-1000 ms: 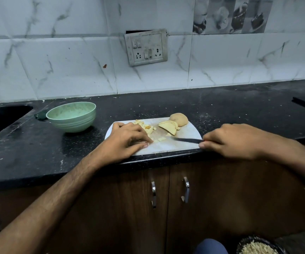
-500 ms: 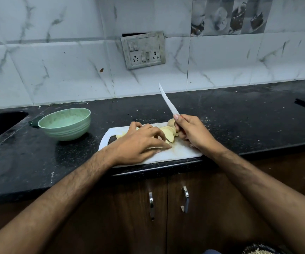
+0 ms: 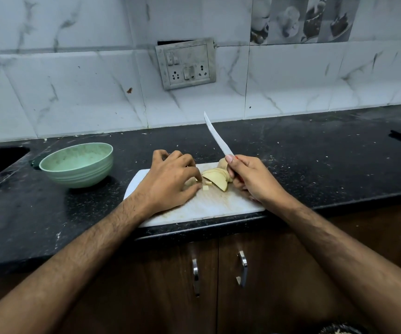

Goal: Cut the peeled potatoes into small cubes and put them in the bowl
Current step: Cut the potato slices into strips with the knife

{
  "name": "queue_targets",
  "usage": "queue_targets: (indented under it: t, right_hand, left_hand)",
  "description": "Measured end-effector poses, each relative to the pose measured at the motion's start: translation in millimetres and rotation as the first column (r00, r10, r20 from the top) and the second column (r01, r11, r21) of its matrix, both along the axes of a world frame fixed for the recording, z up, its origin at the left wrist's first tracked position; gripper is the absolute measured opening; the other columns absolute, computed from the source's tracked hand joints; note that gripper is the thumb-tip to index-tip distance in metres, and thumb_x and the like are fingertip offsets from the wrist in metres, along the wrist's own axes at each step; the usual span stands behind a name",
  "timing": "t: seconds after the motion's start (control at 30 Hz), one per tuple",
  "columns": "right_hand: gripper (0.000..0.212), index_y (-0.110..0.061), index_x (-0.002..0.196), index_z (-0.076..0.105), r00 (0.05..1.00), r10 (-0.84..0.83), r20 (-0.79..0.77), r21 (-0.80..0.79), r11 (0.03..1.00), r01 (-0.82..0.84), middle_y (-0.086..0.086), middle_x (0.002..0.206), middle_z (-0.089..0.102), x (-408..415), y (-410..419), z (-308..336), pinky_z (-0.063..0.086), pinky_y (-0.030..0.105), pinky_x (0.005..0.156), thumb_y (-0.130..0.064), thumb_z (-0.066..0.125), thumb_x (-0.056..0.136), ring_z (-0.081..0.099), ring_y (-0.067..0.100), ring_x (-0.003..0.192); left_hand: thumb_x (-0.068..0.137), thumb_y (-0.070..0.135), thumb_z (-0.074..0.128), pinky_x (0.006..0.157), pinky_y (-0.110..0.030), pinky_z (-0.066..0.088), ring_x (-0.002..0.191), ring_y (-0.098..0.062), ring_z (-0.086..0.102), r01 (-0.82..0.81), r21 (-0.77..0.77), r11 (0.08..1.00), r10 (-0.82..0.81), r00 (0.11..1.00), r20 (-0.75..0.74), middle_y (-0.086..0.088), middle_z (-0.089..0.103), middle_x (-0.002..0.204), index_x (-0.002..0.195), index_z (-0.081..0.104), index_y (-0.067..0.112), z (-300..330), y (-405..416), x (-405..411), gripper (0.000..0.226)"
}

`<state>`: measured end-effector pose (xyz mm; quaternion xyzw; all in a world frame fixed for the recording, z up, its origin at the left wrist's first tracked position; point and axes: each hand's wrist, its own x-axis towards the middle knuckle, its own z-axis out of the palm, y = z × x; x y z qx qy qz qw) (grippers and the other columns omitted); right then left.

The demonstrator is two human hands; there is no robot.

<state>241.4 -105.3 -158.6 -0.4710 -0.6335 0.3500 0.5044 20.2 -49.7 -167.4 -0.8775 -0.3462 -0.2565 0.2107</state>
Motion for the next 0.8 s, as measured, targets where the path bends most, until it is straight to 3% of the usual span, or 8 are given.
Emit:
queue_targets:
  t: [0.1,0.23,0.3,0.6,0.7,0.8]
  right_hand:
    - [0.041,-0.01,0.073,0.05,1.0,0.007,-0.016,-0.003,1.0,-0.007,-0.003,0.046,0.036,0,0,-1,0.022,0.016,0.035,-0.037,0.046,0.104,0.025,0.008,0.037]
    - [0.041,-0.01,0.073,0.05,0.999,0.021,-0.028,-0.005,1.0,-0.021,-0.002,0.046,0.036,1,0,-1,0.023,0.017,0.035,-0.037,0.046,0.104,0.025,0.008,0.037]
    - [0.042,-0.011,0.072,0.05,0.999,0.021,-0.026,-0.006,1.0,-0.022,-0.002,0.046,0.036,1,1,-2,0.023,0.017,0.035,-0.038,0.046,0.104,0.025,0.008,0.037]
    - [0.041,-0.011,0.072,0.05,1.0,0.012,-0.012,0.003,1.0,-0.012,-0.002,0.046,0.036,1,0,-1,0.022,0.017,0.035,-0.036,0.046,0.104,0.024,0.008,0.037]
    - [0.041,-0.012,0.071,0.05,1.0,0.007,-0.008,-0.004,1.0,-0.007,-0.004,0.045,0.036,1,1,-1,0.021,0.017,0.036,-0.037,0.046,0.104,0.024,0.009,0.038]
    - [0.041,-0.012,0.071,0.05,0.999,0.014,-0.029,-0.008,1.0,-0.014,-0.004,0.045,0.036,1,0,-1,0.021,0.017,0.035,-0.037,0.046,0.104,0.024,0.009,0.038]
  left_hand:
    - [0.091,0.048,0.045,0.094,-0.039,0.023,0.094,-0.01,0.052,0.039,-0.034,0.999,-0.038,0.999,0.029,0.016,0.056,0.097,0.095,0.068,0.037,1,-3,8,0.026]
    - [0.09,0.065,0.05,0.096,-0.041,0.025,0.095,-0.006,0.045,0.007,-0.059,0.998,-0.007,1.0,-0.001,0.017,0.052,0.095,0.093,0.062,0.035,0,-1,19,0.033]
    - [0.089,0.065,0.055,0.096,-0.041,0.024,0.097,-0.008,0.046,-0.024,-0.07,0.997,0.025,1.0,0.014,0.017,0.05,0.093,0.091,0.062,0.034,-1,2,22,0.032]
    - [0.089,0.05,0.056,0.091,-0.043,0.024,0.098,-0.016,0.048,-0.26,-0.02,0.965,0.261,0.965,0.023,0.013,0.056,0.096,0.087,0.06,0.031,1,9,31,0.02]
    - [0.092,0.036,0.058,0.092,-0.044,0.025,0.1,-0.017,0.051,-0.237,-0.014,0.971,0.238,0.97,0.052,0.012,0.06,0.101,0.102,0.056,0.029,3,9,33,0.013]
    - [0.093,0.017,0.052,0.094,-0.043,0.024,0.103,-0.015,0.053,-0.109,-0.105,0.989,0.114,0.992,0.044,0.013,0.063,0.104,0.11,0.056,0.03,8,8,35,0.021]
